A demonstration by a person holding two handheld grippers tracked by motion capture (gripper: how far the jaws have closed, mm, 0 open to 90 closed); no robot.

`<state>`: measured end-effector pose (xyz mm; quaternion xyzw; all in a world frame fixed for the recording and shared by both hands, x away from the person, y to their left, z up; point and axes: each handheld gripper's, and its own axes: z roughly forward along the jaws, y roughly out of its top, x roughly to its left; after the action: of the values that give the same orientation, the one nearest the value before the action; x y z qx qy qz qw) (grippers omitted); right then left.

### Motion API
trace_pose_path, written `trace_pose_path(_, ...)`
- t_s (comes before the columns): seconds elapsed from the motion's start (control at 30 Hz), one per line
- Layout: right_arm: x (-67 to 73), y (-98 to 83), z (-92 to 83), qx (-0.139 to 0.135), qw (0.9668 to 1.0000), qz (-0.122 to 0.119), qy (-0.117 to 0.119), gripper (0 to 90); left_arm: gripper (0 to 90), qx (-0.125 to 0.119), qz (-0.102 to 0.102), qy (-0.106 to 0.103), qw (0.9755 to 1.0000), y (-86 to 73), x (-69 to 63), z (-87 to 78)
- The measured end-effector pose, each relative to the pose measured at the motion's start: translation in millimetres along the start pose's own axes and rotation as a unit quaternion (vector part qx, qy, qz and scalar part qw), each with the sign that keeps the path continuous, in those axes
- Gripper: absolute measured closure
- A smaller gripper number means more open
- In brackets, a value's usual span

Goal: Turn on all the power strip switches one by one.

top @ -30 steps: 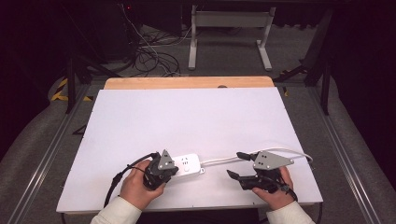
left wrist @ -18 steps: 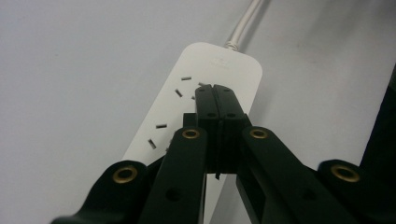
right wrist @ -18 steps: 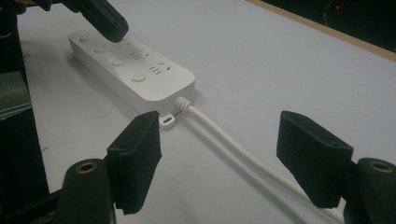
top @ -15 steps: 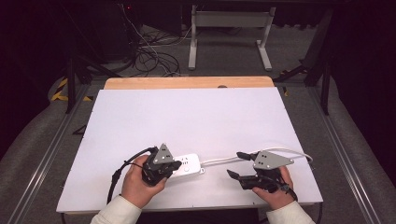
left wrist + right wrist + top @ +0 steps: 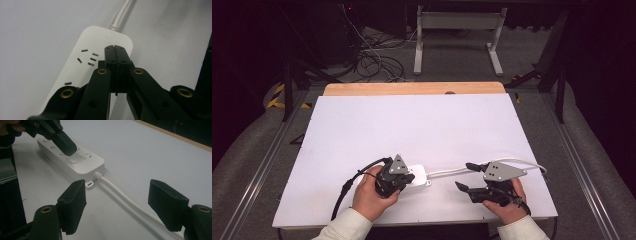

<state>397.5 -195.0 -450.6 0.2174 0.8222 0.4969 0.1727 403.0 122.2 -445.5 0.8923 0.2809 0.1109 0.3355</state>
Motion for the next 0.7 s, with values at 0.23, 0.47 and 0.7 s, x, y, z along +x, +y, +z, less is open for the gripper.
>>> trace_pose_path(0.23,-0.4,-0.2,-0.3,0.0,1.0,0.0,0.0,31.2,90.0,0.006,0.004,0.002,1.0,0.7,-0.1,7.4)
trace_pose_path(0.47,-0.6,-0.1,-0.5,-0.002,1.0,-0.001,0.001,31.2,90.0,0.006,0.009,0.008,0.9999,0.9,-0.8,10.0)
trace_pose_path(0.7,-0.3,0.2,-0.6,-0.002,1.0,-0.002,0.002,31.2,90.0,0.006,0.012,0.005,0.9999,0.7,-1.0,11.1)
